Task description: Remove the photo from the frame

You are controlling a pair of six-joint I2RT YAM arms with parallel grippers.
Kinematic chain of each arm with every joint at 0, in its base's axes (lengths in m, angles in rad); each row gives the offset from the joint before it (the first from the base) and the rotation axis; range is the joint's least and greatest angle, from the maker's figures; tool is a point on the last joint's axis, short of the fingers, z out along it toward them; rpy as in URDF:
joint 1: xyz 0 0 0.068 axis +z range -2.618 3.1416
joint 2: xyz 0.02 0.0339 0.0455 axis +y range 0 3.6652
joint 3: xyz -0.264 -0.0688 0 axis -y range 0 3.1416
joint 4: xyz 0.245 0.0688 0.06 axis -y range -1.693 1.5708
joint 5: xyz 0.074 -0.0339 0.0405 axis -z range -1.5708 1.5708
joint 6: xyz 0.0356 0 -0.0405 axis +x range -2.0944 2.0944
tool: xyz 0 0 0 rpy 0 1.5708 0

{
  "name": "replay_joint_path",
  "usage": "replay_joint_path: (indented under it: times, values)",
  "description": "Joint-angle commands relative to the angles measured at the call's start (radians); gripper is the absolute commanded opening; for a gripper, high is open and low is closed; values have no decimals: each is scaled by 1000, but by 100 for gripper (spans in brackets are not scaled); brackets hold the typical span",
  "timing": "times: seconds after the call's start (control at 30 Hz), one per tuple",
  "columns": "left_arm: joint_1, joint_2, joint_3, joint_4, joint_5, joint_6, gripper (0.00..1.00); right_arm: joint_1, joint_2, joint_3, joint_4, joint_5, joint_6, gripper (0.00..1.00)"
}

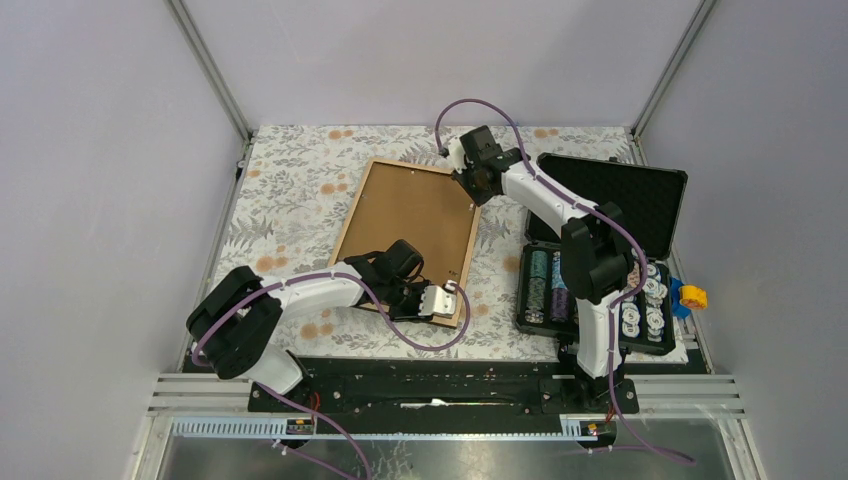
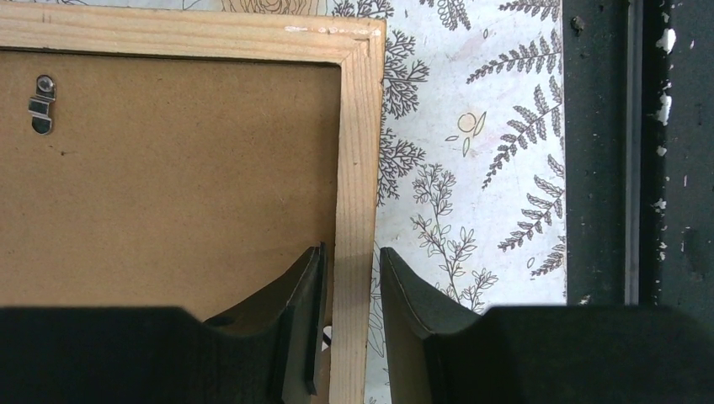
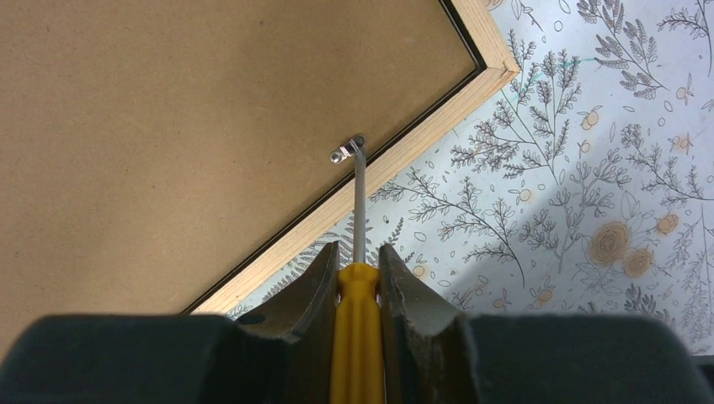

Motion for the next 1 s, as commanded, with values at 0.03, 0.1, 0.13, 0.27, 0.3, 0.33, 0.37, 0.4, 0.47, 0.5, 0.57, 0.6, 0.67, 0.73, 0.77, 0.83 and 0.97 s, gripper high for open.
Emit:
replay_joint_path:
  times: [0.03,0.1,0.13,0.27,0.3,0.33,0.37,0.4,0.47,0.5,0.57,0.6,0.67,0.73,0.77,0.83,0.97]
  values:
    - [6,13,0,-81,16,16,34,4,22,40,-16,-90,40,0]
    - [7,16,1,-80,16,16,34,4,20,42,-21,-110,41,0]
    - [8,17,2,-80,17,16,34,4,16,39,-21,-116,41,0]
    - [10,20,2,-82,17,17,34,4,11,41,-30,-126,43,0]
    - [10,19,2,-82,17,17,34,5,9,39,-30,-127,43,0]
    - [12,19,1,-82,18,18,34,5,8,37,-30,-127,43,0]
    - [13,20,1,-80,16,17,34,5,7,37,-32,-126,43,0]
    - [12,19,1,-80,15,17,34,5,5,37,-33,-125,43,0]
    - [13,17,1,-80,11,15,34,5,-2,39,-32,-118,44,0]
    - [13,17,0,-83,11,16,34,5,-10,42,-33,-115,44,0]
    - [15,14,0,-92,10,20,34,4,-25,54,-41,-112,44,0]
    - [16,14,3,-104,8,22,34,4,-35,61,-45,-111,44,0]
    - [17,11,10,-144,1,33,34,4,-59,68,-49,-109,44,0]
    - [18,-11,5,-184,-14,48,34,3,-84,77,-49,-106,46,0]
    - [22,-25,-2,-201,-22,59,34,3,-95,80,-49,-106,48,0]
    - [30,-60,-19,-241,-37,83,34,1,-123,79,-50,-115,57,0]
    - [45,-119,-64,-305,-115,137,34,-6,-179,48,-50,-170,89,0]
